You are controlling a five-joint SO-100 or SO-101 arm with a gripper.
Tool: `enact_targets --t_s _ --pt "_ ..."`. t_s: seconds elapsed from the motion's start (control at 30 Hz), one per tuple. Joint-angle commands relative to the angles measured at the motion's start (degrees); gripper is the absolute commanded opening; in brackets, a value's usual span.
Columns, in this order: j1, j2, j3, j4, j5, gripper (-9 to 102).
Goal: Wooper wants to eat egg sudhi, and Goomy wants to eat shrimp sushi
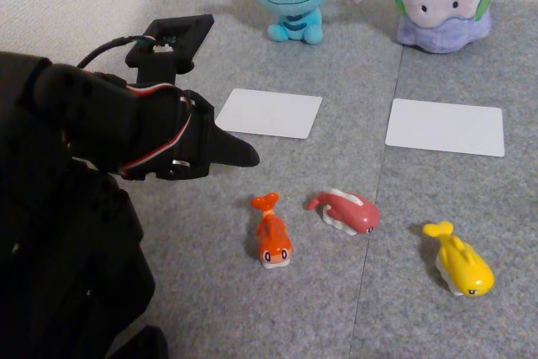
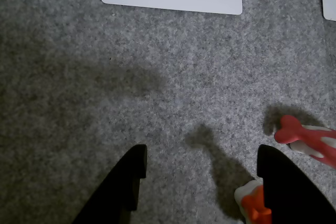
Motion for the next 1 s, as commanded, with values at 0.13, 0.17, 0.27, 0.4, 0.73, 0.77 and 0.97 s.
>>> enact_targets --t_s 0.13,0.17,0.27,0.4,0.73,0.77,0.97 --pt "-11.4 0.4 5.3 -15.2 12.3 26" --pt "-11.4 0.4 5.3 -15.2 12.3 26" --pt "-11.4 0.4 5.3 -15.2 12.3 26" --pt "-11.4 0.4 5.3 -15.5 12.3 26" --pt "-10.5 0.4 3.5 -15.7 11.3 26" --pt "-10.5 0.4 2.9 -15.0 11.2 26" --pt "-6.9 0.1 -5.4 -14.1 11.2 26"
